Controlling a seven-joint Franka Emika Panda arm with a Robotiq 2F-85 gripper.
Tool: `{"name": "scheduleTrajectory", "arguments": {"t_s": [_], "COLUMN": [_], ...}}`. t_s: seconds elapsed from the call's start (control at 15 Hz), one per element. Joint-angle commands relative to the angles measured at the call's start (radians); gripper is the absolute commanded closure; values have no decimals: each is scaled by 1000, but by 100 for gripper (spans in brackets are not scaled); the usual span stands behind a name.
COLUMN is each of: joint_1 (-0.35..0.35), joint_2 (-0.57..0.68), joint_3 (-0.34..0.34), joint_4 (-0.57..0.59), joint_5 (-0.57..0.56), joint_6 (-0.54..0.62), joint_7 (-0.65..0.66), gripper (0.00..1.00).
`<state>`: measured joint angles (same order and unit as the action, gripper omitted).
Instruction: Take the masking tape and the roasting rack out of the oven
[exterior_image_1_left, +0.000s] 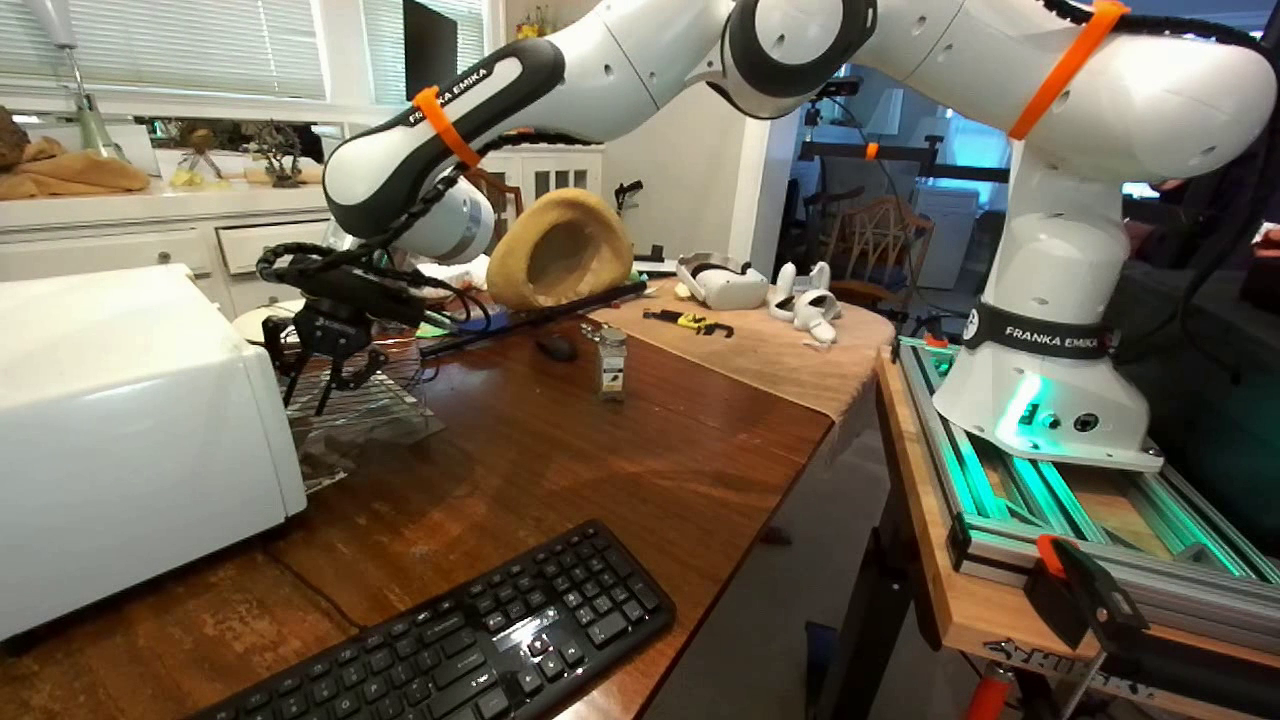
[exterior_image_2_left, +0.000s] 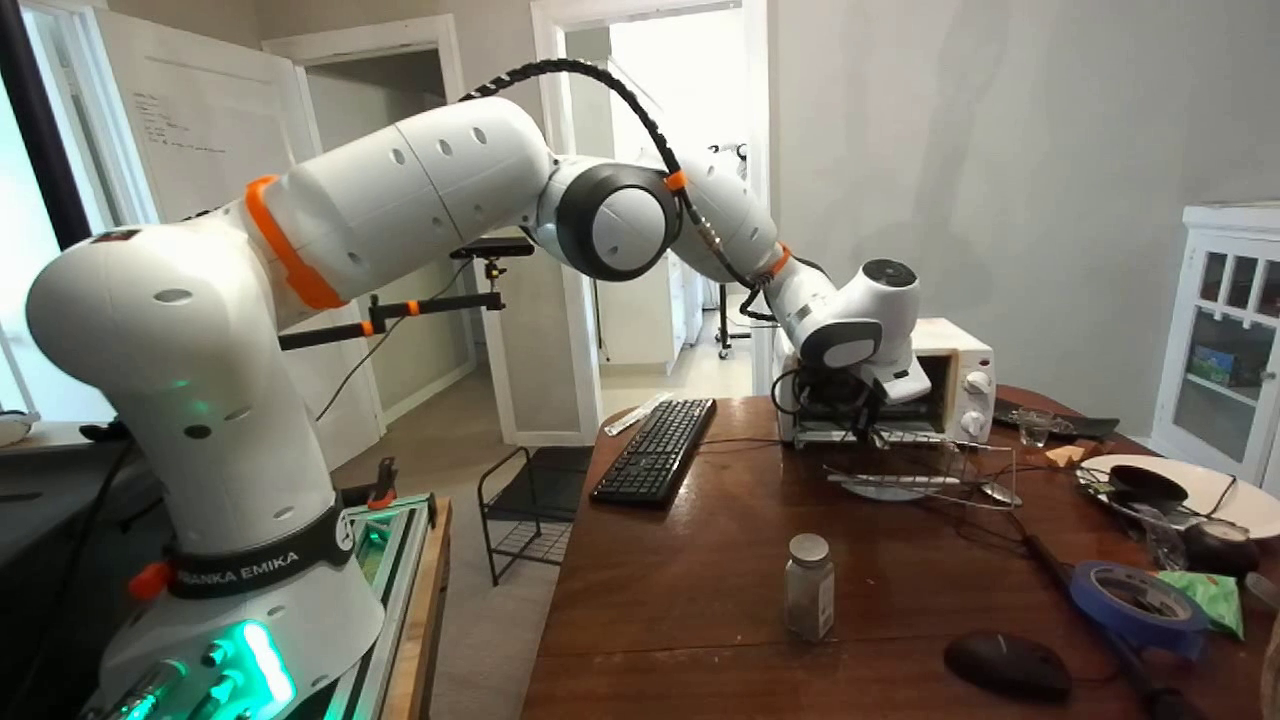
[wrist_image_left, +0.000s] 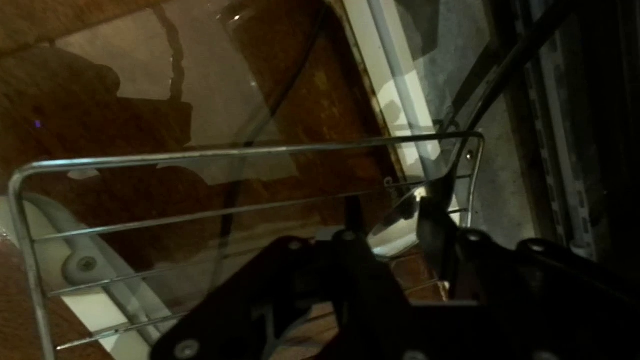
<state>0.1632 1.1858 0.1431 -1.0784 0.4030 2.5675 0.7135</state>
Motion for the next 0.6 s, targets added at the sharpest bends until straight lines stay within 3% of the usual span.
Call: {"name": "scheduleTrajectory", "arguments": {"t_s": [0.0, 0.13, 0.2, 0.33, 0.4, 0.53], "joint_1": [13, 14, 14, 15, 15, 16], "joint_2": [43, 52, 58, 73, 78, 88], "joint_3": [-3, -2, -2, -3, -4, -5], "joint_4": [55, 67, 74, 93, 98, 114], "joint_5": [6, 5, 5, 3, 2, -1], "joint_6": [22, 21, 22, 14, 12, 9], "joint_7": [35, 43, 47, 57, 62, 70], "gripper": [32, 16, 17, 30, 48, 65]}}
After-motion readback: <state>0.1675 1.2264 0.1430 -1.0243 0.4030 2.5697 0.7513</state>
